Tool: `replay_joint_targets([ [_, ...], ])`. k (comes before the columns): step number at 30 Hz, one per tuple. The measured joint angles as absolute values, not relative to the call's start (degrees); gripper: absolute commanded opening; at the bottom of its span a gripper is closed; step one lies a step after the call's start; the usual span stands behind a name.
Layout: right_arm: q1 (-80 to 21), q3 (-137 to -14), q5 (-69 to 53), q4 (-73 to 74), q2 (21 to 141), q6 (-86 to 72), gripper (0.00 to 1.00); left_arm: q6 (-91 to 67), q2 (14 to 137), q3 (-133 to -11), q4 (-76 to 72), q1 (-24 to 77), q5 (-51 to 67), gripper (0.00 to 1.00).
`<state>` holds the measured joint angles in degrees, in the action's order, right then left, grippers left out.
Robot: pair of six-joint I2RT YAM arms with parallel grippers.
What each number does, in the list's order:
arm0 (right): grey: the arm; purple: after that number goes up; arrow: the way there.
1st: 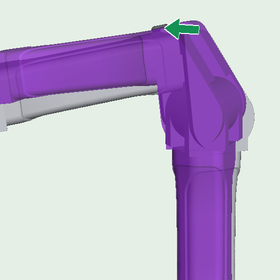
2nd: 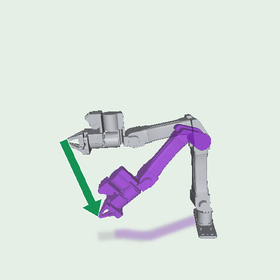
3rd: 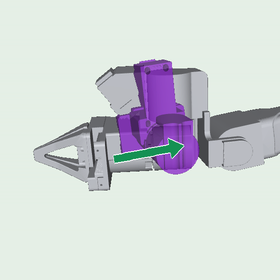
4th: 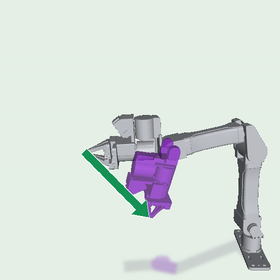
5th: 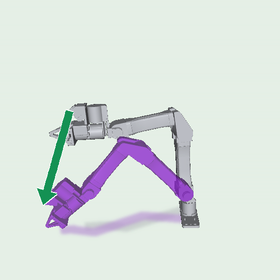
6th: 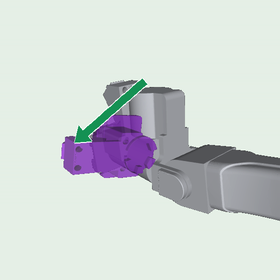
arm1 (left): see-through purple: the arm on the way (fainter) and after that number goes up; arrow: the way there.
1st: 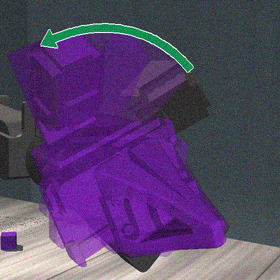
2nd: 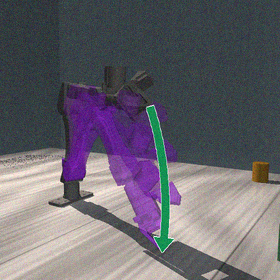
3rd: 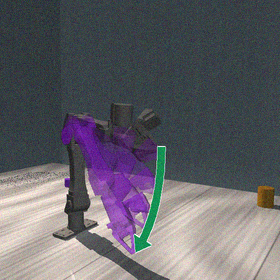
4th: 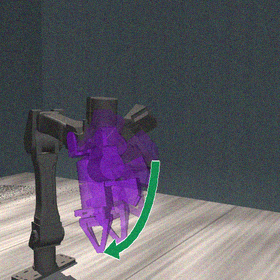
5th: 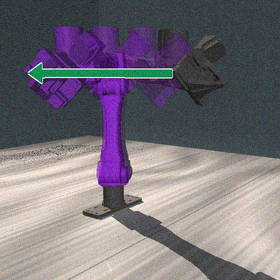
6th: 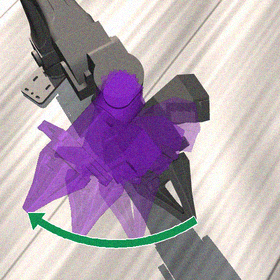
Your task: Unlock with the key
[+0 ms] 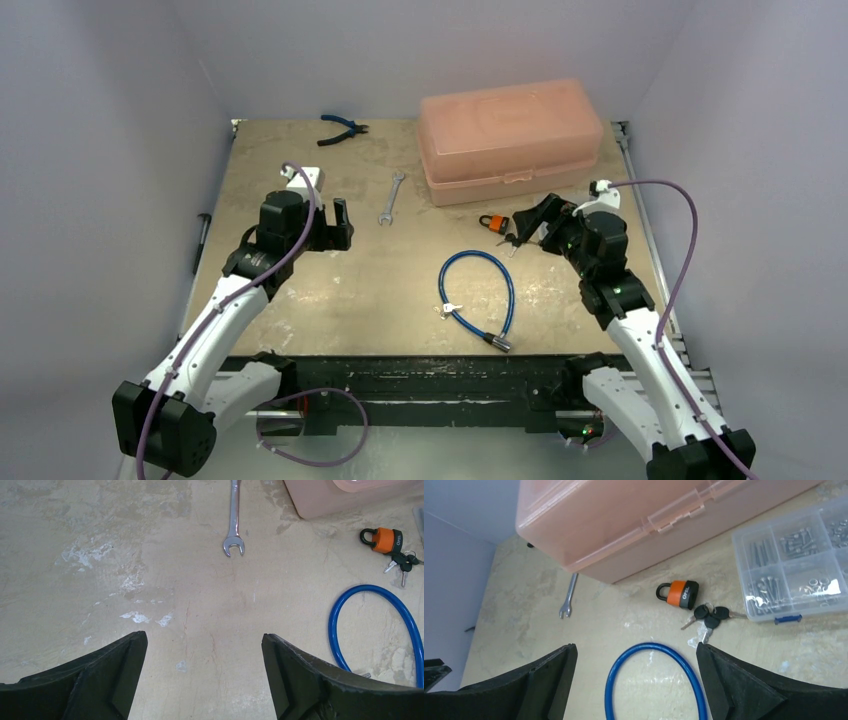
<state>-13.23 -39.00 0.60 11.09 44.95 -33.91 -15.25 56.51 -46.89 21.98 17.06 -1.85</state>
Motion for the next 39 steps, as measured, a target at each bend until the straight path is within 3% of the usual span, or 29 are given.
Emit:
replay_joint_targets([
  [17, -17.6, -43.9, -3.0, 23.3, 52.9, -29.4, 0.97, -15.4, 56.5, -46.9, 22.0, 17.1, -1.7, 0.89],
  [28, -33.6, -47.2, -1.1, 23.2, 64.4, -27.4, 0.86, -15.4, 56.7, -46.9, 22.1, 17.1, -2.3, 0.88],
  [39, -43.1, -44.8, -0.3, 20.2, 68.0, -33.1, 0.86, -15.4, 57.2, -46.9, 22.2, 17.1, -3.0, 0.87],
])
